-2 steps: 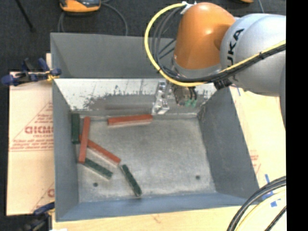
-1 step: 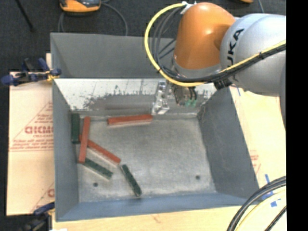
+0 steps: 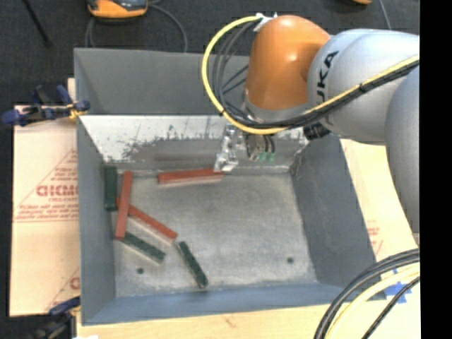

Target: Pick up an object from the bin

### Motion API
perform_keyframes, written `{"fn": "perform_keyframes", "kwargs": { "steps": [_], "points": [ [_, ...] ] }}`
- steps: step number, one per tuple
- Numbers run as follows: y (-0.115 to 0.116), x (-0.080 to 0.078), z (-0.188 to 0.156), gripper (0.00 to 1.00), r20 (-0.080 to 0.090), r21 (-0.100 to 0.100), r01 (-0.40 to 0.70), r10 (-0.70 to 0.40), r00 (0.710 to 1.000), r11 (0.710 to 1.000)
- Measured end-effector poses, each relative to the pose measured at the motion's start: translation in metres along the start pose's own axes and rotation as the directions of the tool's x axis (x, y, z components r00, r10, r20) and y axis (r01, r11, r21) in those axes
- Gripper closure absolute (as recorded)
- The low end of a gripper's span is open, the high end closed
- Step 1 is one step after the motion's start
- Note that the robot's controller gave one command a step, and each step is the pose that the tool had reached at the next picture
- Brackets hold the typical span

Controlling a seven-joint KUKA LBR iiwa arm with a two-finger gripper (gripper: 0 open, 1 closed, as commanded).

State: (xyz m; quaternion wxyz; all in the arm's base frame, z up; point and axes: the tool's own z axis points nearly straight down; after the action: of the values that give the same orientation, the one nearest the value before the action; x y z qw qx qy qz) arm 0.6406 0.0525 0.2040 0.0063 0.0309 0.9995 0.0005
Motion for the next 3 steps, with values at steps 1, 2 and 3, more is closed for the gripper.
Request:
{"fn": "perform_keyframes", "kwargs": {
  "steps": [1,2,3],
  "points": [
    [-0.003,-0.014,0.052,0.00,-0.009,0.001,0.053,-0.053,0.999,0.999],
    [-0.003,-0.014,0.051,0.00,-0.008,0.001,0.053,-0.053,0.999,0.999],
    [0.054,0.033,0.121,1.00,-0.008,0.000,-0.023,0.023,1.000,1.000]
  ]
}}
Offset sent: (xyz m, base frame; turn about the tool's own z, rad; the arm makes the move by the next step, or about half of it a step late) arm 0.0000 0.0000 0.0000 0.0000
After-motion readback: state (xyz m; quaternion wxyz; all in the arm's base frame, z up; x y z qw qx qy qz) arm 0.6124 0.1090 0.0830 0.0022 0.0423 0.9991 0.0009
